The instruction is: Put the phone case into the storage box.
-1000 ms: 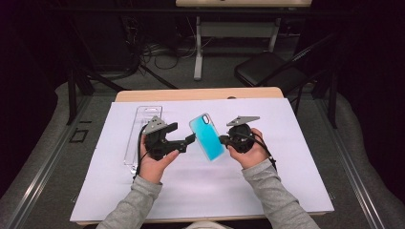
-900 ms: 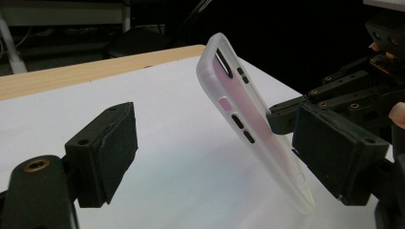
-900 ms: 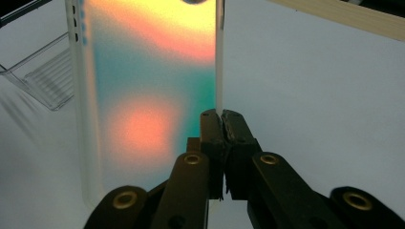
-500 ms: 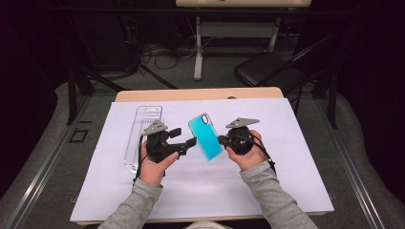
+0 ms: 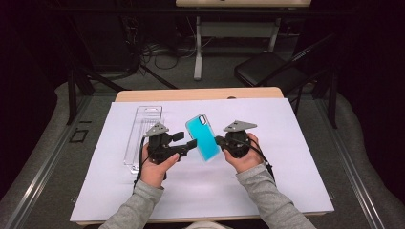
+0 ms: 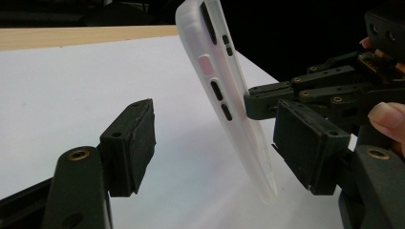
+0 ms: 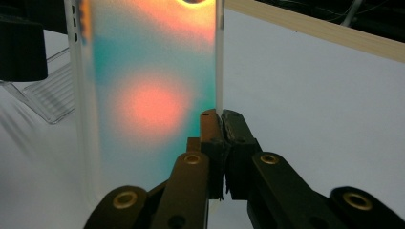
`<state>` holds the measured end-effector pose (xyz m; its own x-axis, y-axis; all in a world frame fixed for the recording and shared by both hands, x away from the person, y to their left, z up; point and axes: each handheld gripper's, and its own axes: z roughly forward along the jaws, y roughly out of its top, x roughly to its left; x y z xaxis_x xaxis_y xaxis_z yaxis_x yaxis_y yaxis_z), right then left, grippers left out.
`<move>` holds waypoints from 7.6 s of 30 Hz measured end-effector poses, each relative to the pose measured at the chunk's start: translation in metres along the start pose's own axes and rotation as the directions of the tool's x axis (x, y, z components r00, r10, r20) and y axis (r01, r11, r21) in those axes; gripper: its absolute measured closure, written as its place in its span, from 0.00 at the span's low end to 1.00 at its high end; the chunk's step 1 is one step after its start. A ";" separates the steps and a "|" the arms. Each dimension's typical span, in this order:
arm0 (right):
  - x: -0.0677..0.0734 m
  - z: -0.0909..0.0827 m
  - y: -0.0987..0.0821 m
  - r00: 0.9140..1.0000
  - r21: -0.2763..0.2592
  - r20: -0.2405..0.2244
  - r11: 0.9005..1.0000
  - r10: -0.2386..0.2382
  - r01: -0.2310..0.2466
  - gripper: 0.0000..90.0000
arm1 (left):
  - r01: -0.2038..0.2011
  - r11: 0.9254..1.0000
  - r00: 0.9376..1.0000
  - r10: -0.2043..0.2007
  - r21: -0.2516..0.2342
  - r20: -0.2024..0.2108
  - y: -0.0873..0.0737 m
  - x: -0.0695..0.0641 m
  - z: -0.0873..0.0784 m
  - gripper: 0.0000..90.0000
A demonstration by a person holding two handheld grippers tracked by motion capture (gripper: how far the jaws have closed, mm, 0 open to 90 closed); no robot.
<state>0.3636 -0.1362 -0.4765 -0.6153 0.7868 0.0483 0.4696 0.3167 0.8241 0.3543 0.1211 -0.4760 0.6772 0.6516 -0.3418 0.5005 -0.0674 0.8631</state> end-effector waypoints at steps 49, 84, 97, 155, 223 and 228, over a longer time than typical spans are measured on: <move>0.011 0.007 -0.007 1.000 -0.019 -0.010 0.999 -0.027 0.027 0.98 | 0.285 0.958 0.955 -0.282 -0.031 0.091 -0.018 0.011 0.003 0.66; 0.017 0.009 -0.008 0.999 -0.019 -0.032 0.999 -0.033 0.033 0.98 | 0.302 0.953 0.949 -0.300 -0.005 0.103 -0.027 0.006 0.013 0.75; 0.016 0.010 -0.008 0.999 -0.015 -0.037 0.999 -0.030 0.029 0.98 | 0.300 0.954 0.948 -0.298 -0.004 0.108 -0.027 0.007 0.012 0.80; 0.014 0.013 -0.009 0.997 -0.006 -0.073 1.000 -0.010 0.009 0.98 | 0.380 0.925 0.912 -0.376 0.006 0.164 -0.028 0.011 0.010 0.90; 0.009 -0.006 0.002 0.977 -0.021 -0.214 1.000 -0.008 0.004 0.83 | 0.320 0.947 0.929 -0.318 0.022 0.187 -0.016 0.018 -0.005 0.90; 0.007 -0.010 0.004 0.967 -0.026 -0.254 1.000 -0.002 -0.004 0.81 | 0.296 0.954 0.932 -0.297 0.038 0.207 -0.012 0.018 -0.009 0.90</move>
<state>0.3547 -0.1350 -0.4671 -0.7570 0.6259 0.1880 0.4558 0.2996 0.8381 0.3556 0.1405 -0.4887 0.5943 0.4706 -0.6522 0.6984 0.1002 0.7087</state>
